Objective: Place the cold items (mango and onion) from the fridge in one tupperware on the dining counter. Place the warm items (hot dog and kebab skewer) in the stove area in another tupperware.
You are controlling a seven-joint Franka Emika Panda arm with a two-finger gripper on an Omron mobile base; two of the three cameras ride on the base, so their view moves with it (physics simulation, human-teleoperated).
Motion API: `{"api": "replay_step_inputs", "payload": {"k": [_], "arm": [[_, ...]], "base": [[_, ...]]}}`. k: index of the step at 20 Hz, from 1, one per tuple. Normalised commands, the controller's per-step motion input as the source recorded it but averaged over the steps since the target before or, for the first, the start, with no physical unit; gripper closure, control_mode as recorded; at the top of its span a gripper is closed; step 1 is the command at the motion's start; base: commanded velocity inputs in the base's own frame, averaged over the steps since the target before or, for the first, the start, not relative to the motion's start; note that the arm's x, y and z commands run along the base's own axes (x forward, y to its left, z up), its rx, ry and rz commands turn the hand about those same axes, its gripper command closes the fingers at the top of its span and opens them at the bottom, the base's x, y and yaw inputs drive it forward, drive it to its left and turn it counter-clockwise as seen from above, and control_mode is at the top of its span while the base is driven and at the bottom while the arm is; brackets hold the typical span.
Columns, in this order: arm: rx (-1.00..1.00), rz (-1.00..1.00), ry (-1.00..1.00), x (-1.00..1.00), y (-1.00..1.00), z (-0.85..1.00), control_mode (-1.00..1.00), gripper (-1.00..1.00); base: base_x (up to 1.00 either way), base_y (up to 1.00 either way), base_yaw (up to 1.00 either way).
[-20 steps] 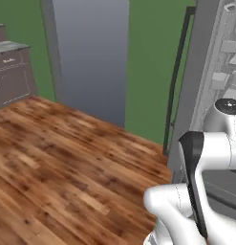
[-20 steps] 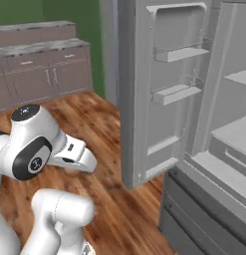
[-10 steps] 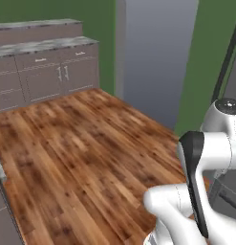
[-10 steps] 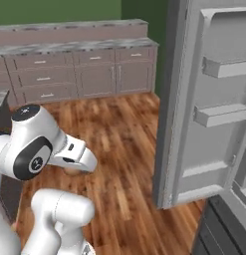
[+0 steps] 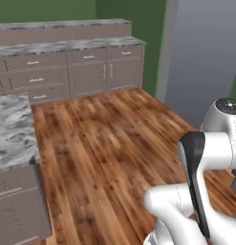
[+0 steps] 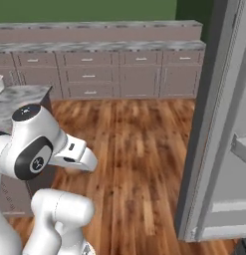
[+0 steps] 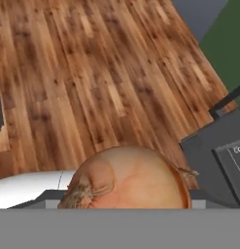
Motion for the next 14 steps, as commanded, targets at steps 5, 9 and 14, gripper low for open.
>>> {"api": "replay_step_inputs", "payload": {"k": [5,9,14], "arm": [[0.00,0.00,0.00,0.00,0.00,0.00,1.00,1.00],[0.00,0.00,0.00,0.00,0.00,0.00,1.00,1.00],[0.00,0.00,0.00,0.00,0.00,0.00,1.00,1.00]], "base": [[0.94,-0.30,0.17],[1.00,-0.46,0.09],[1.00,-0.39,0.14]]}}
